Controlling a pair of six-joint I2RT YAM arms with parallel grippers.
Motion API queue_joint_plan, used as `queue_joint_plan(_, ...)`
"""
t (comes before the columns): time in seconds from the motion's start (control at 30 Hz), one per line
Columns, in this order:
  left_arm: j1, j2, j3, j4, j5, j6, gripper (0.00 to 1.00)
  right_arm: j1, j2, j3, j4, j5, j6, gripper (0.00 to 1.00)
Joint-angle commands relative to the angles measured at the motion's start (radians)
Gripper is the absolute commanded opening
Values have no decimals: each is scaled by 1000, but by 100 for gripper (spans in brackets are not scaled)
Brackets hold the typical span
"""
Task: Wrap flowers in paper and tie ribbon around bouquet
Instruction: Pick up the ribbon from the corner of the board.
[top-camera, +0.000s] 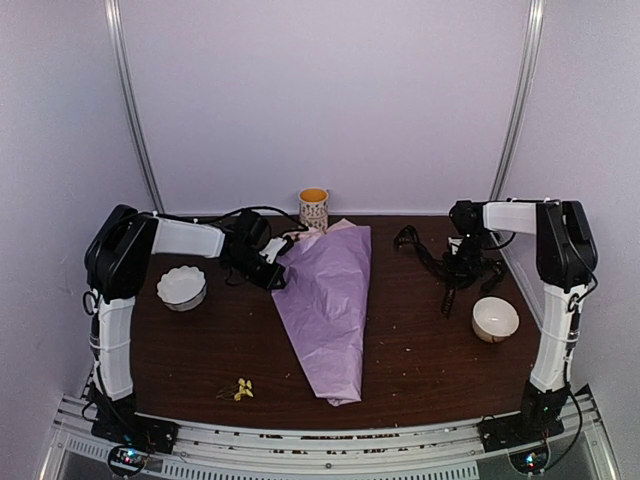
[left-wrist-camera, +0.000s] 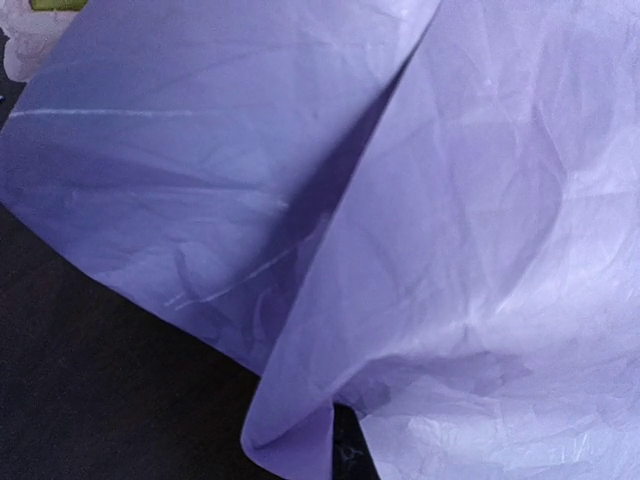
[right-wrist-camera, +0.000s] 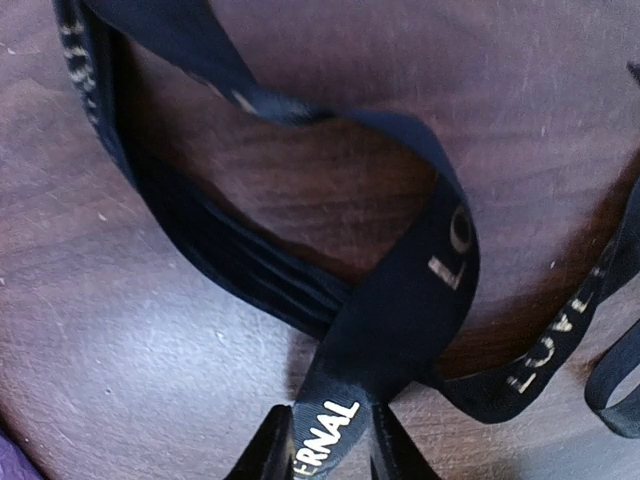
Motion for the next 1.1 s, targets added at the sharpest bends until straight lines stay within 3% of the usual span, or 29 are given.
queue_joint_plan(0.0,10,8,28,-9,-18,24,0,-9,18,31,-69,43,-21,28)
queue_joint_plan(0.17,10,8,34,-14,-14,22,0,-32,39,57,-53,10,22,36)
queue_joint_plan(0.33,10,7,34,-15,-13,20,0,-67,50,160,-22,-129,101,34)
queue_joint_plan(0.5,10,8,21,2,3,12,0,-73,31,238,-40,-68,123,34)
queue_joint_plan(0.6,10,13,29,2,7,11,0,-75,63,259,-64,-29,144,43)
queue_joint_plan(0.8,10,15,39,6,24,4,0,-88,215,343,-169,-27,121,46)
queue_joint_plan(0.97,10,20,37,10,29,3,0,-92,274,438,-246,-29,95,40)
queue_joint_plan(1.07,10,22,43,10,31,2,0,-94,283,456,-255,-48,80,11)
